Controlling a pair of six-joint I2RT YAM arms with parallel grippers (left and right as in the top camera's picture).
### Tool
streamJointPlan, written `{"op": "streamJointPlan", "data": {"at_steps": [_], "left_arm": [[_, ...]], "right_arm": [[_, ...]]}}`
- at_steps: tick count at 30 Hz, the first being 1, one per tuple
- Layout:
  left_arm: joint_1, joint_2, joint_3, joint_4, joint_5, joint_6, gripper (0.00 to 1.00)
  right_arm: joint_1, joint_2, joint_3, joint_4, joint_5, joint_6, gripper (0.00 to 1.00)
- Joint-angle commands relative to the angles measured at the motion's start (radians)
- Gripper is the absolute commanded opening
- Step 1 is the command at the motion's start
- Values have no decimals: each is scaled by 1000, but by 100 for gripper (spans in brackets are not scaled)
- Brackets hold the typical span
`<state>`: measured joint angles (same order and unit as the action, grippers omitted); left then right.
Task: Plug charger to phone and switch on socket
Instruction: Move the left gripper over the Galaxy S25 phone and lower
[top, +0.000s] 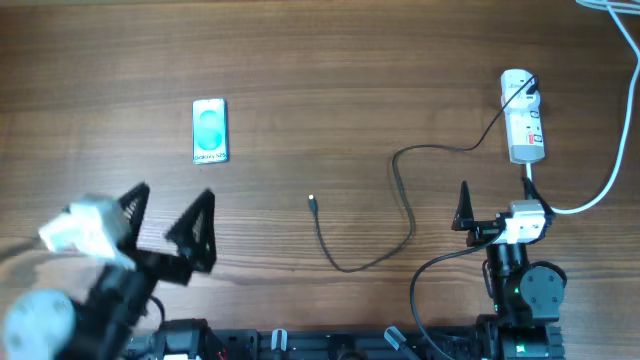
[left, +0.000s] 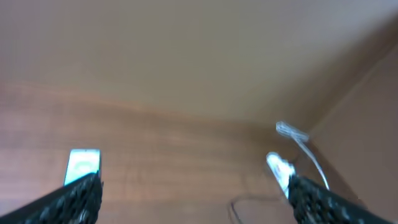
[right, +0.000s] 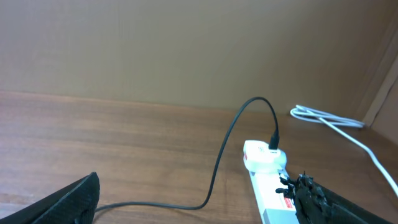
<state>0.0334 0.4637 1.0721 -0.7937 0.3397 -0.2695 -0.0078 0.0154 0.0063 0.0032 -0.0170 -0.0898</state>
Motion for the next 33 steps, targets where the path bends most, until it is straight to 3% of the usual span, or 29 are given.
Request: {"op": "streamJointPlan", "data": {"at_steps": [1,10,20,26,33], "left_arm": [[-5,271,263,-159,61,61,100],[-5,832,749,-563,60,161,100],[-5,1218,750,-557,60,158,100],[-5,1353,745,-558,50,158,100],[-5,1468,745,-557,-62,157,100]], "right_arm": [[5,-8,-1,3,17,13,100],[5,-8,-1,3,17,13,100],[5,-8,-1,3,17,13,100],[5,-8,-1,3,17,13,100],[5,-8,-1,3,17,13,100]]}}
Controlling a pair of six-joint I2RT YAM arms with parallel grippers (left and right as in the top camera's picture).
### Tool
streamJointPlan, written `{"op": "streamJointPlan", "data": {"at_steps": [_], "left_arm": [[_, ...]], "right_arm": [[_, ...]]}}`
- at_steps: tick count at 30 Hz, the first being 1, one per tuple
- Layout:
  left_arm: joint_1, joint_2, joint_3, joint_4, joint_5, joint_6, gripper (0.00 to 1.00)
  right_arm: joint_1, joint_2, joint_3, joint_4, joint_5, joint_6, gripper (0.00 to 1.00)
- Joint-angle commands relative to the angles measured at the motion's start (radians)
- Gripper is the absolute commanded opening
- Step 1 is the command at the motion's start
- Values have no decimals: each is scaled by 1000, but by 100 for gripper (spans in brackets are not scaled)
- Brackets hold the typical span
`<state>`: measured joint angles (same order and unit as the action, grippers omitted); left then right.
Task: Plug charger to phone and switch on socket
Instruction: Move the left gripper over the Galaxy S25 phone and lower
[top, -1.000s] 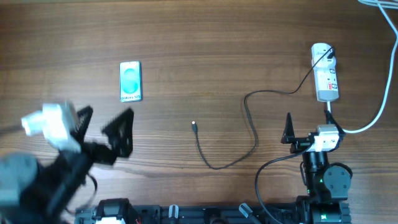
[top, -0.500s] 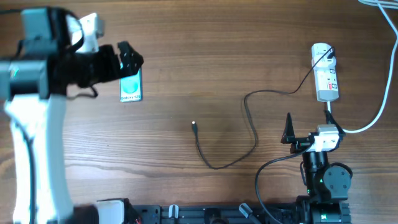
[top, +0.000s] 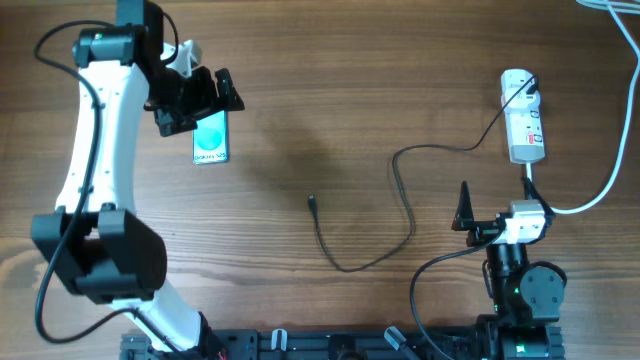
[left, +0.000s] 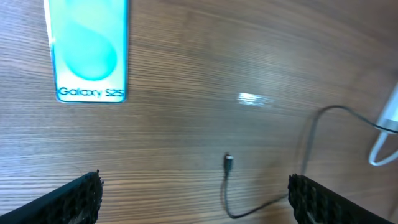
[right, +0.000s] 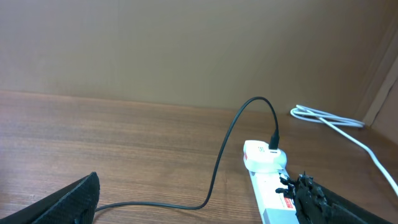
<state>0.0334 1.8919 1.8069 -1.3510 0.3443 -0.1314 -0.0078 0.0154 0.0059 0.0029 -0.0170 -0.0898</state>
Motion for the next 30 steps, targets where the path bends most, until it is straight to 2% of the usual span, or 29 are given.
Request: {"op": "streamJointPlan", "data": {"at_steps": [1,7,13,22,30], "left_arm": [[-5,53,11,4,-76,19,100],[-5,103,6,22,-85,6,100],[-6,117,-63,104,-209,-144,100],[-5,118,-188,258,-294,-143,100],[-5,118,-349,472,-313,-143,100]], "right_arm": [[5,-8,-1,3,17,13,100],[5,-8,-1,3,17,13,100],[5,-8,-1,3,17,13,100],[5,-8,-1,3,17,13,100],[5,-8,-1,3,17,13,100]]}}
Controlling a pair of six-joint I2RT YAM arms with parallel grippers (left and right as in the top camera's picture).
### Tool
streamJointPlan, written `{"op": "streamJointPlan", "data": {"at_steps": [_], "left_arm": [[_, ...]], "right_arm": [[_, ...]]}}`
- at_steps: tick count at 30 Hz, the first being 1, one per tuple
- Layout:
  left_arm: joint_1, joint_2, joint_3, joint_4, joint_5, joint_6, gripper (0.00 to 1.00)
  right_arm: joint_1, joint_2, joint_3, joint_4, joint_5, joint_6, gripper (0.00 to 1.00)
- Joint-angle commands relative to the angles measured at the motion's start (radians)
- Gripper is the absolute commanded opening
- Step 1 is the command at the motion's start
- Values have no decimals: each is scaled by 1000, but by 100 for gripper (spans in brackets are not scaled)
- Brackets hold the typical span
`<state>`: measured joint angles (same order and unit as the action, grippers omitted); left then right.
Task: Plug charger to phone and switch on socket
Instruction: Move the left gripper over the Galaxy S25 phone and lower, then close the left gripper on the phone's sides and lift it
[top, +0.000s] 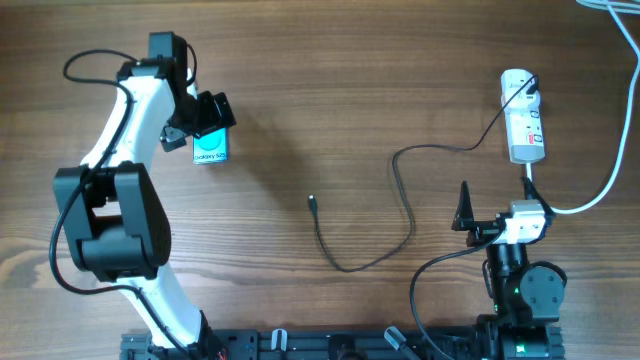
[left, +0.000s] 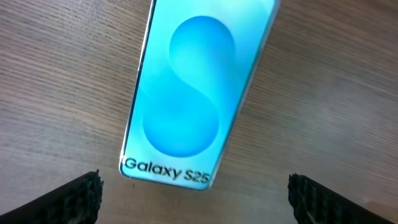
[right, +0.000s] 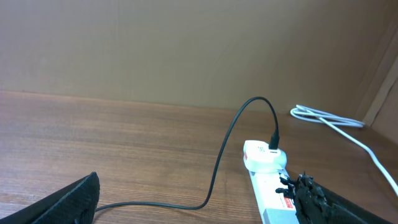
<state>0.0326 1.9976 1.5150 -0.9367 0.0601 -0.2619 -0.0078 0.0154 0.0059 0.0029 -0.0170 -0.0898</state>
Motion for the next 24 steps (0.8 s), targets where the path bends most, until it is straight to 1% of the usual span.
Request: {"op": "streamJointPlan", "data": {"at_steps": [1,7,11,16,21,24], "left_arm": [[-5,12,-73,79,-28,-12,100],[-5,12,-119,146,-30,-6,100],[-5,12,-159,231,-78,-4,100],[-5,13,-215,316,-77,-5,100],[-5,13,-251,330,-77,-5,100],[-5,13,-253,294,-72,-5,99]], "right_arm": [[5,-8,-1,3,17,13,100],[5,-8,-1,3,17,13,100],[5,-8,-1,3,17,13,100],[5,-8,-1,3,17,13,100],[5,-8,-1,3,17,13,100],[5,-8,-1,3,17,13,100]]}}
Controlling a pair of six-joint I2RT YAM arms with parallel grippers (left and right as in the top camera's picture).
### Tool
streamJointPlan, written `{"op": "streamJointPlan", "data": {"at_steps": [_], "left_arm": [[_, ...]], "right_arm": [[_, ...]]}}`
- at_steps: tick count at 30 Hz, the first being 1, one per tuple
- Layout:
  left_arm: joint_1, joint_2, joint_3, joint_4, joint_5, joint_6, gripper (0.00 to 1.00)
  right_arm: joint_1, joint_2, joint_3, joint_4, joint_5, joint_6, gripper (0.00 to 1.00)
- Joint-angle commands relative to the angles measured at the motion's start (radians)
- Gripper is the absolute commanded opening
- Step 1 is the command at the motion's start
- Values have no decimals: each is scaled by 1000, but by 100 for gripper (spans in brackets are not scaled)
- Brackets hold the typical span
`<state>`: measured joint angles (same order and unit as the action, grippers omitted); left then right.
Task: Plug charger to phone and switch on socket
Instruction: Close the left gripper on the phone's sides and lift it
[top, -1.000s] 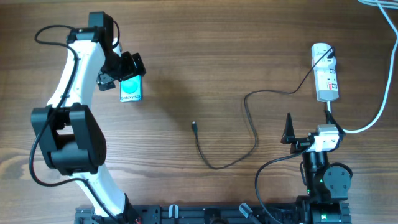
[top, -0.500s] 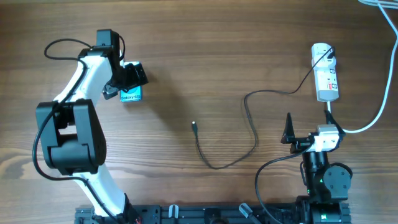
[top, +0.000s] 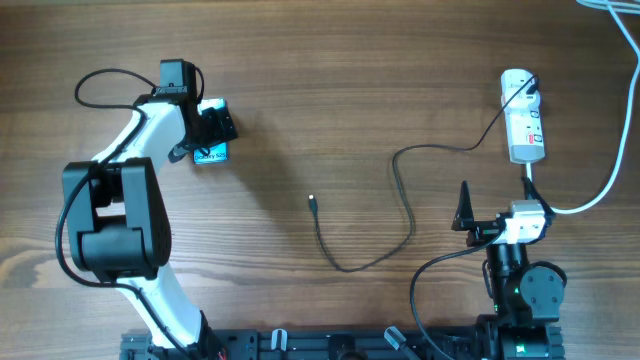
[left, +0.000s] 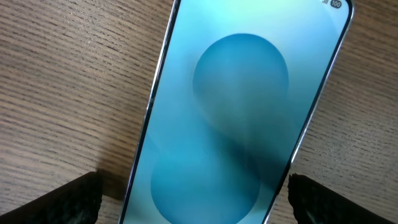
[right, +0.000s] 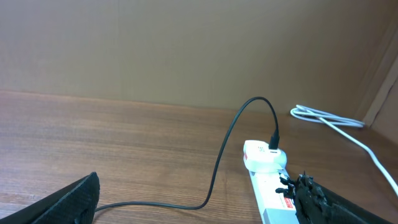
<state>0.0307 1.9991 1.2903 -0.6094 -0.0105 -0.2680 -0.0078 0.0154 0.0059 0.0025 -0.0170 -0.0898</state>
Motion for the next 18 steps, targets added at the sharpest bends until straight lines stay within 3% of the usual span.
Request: {"op": "streamJointPlan", "data": {"at_steps": [1,9,18], "left_arm": [[-3,11,-29,-51,5,1,98],[-3,11,-30,-130,20,-2,99],[-3,11,-30,73,21,51,100]], "right_arm": [[5,-8,-1,4,17,13,100],[5,-8,-1,4,17,13,100],[5,-8,-1,4,17,13,100]]}}
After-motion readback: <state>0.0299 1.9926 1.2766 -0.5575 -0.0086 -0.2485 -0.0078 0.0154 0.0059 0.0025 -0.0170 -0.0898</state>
